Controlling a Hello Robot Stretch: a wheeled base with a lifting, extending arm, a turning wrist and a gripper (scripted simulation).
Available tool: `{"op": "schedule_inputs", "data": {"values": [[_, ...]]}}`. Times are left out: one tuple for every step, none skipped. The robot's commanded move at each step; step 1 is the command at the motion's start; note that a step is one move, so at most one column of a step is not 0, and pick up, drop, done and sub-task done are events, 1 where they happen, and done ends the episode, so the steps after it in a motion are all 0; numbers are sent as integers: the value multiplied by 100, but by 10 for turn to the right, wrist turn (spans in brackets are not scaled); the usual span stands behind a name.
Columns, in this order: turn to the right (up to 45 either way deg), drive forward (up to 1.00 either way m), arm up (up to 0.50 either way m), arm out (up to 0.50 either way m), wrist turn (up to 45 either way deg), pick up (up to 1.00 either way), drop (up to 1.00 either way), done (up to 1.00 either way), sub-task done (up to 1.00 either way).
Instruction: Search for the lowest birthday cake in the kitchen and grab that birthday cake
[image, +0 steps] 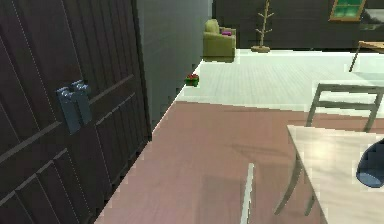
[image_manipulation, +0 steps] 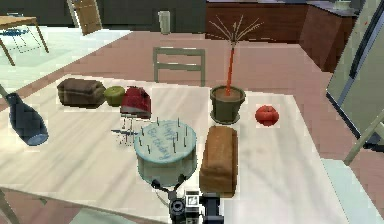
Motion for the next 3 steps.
{"op": "schedule_inputs", "data": {"values": [[0, 0, 0, 0, 0, 100, 0, 0, 0], [0, 0, 10, 0, 0, 0, 0, 0, 0], [0, 0, 0, 0, 0, 0, 0, 100, 0]]}}
